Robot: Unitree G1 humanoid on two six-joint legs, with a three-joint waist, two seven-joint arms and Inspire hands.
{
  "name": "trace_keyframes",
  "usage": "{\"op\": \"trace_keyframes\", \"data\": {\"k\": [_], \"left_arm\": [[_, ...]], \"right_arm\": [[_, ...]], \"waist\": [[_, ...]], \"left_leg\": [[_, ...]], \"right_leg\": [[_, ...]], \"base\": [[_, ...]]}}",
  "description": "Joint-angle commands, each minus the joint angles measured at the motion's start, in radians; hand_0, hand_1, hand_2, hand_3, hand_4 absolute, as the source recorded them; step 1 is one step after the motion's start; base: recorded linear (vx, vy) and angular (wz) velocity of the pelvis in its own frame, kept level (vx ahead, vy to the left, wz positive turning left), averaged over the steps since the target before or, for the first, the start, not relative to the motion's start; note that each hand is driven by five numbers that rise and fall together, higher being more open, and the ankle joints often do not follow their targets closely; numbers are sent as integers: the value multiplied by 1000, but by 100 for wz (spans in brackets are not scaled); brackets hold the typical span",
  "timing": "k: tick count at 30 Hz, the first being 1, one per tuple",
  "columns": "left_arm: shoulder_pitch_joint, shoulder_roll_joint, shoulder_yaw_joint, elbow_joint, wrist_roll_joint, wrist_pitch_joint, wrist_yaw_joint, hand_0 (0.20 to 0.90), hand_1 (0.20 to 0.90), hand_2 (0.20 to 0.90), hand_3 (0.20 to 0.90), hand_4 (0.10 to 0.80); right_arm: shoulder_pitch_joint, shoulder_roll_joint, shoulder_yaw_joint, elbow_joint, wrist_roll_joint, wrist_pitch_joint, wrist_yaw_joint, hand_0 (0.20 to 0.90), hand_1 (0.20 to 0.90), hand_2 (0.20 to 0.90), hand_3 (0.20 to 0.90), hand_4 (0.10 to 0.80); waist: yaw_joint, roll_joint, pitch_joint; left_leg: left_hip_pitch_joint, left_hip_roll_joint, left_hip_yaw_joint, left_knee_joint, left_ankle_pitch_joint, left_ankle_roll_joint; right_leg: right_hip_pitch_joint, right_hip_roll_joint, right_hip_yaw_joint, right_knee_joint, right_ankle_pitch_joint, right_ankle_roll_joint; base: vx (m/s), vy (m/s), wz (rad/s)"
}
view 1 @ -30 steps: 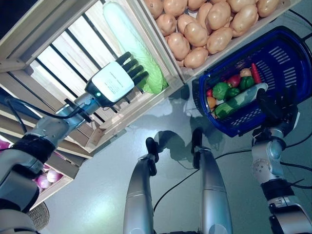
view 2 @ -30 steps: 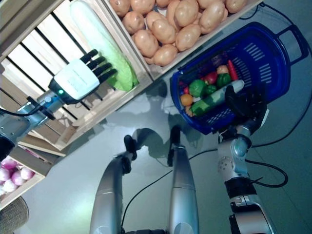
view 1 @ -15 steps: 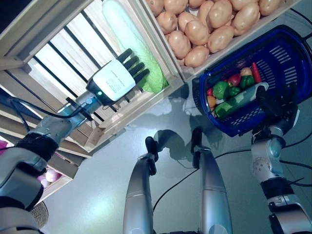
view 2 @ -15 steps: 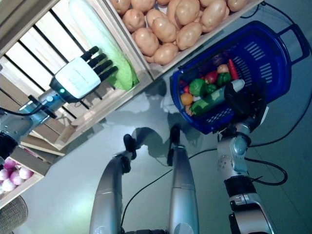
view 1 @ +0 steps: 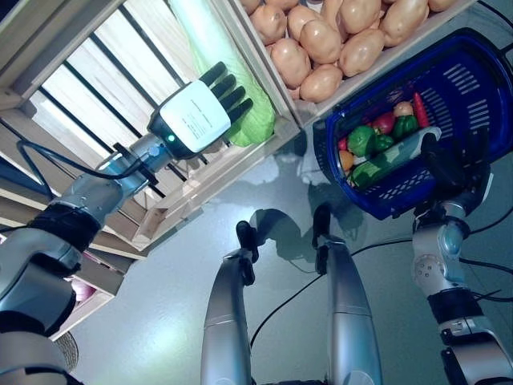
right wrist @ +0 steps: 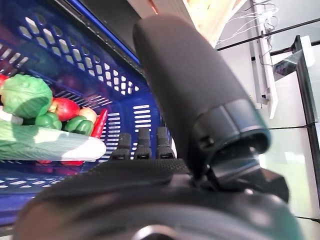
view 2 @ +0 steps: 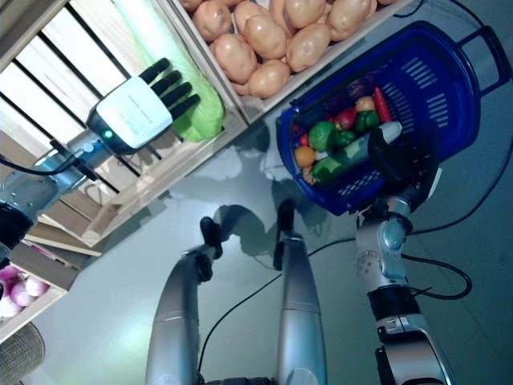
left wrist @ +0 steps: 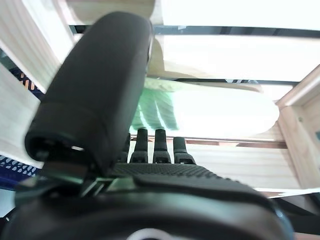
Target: Put vegetables into the basket
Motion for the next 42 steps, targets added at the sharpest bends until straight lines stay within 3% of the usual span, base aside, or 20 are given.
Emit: {"op": "trace_keyframes", "data": {"k": [1, 11, 17, 22, 24, 30, 42], "left_arm": [[-88, 7, 26, -20, 34, 40, -6, 900, 900, 900, 900, 800], [-137, -40, 5, -2, 66, 44, 14, 900, 900, 900, 900, 800], [-150, -74, 3, 5, 128, 1, 14, 900, 900, 900, 900, 800], [-158, -84, -7, 0, 108, 38, -26, 900, 900, 900, 900, 800], [-158, -86, -4, 9, 79, 59, 19, 900, 900, 900, 900, 800], [-150, -66, 30, -38, 86, 29, 126, 900, 900, 900, 900, 800], [-130, -72, 64, -89, 81, -8, 160, 900, 900, 900, 900, 800]], "right_arm": [[-20, -56, -39, -128, -40, -53, -6, 900, 900, 900, 900, 800], [-31, -36, -27, -128, -54, -31, -10, 900, 900, 900, 900, 800], [-38, -15, -19, -123, -78, -28, -16, 900, 900, 900, 900, 800], [-43, -8, -12, -130, -90, -23, -35, 900, 900, 900, 900, 800], [-44, -6, -7, -129, -90, -26, -38, 900, 900, 900, 900, 800], [-22, -3, -18, -151, -99, -21, -37, 900, 900, 900, 900, 800], [-11, 19, -22, -167, -126, -16, -43, 900, 900, 900, 900, 800]], "waist": [[-21, -18, -1], [-35, -24, -1], [-39, -31, -1], [-41, -34, -1], [-41, -35, -1], [-40, -32, -1], [-34, -32, -1]], "left_leg": [[2, 19, -4, -68, 37, -50], [0, 23, 4, -60, 29, -47], [1, 23, 3, -57, 25, -46], [5, 23, 4, -58, 23, -45], [3, 23, 4, -54, 20, -44], [9, 21, 5, -51, 16, -43], [14, 13, 1, -63, 16, -41]], "right_leg": [[60, 1, 10, 4, -11, 26], [55, 2, 17, 6, -11, 29], [59, 2, 17, 3, -9, 31], [62, 4, 18, 1, -8, 32], [60, 3, 19, 5, -9, 33], [65, 4, 20, 4, -11, 31], [69, 3, 15, 0, -11, 33]], "base": [[0, 0, 0], [9, 12, -3], [0, 0, 0], [0, 0, 0], [0, 0, 0], [0, 0, 0], [0, 0, 0]]}}
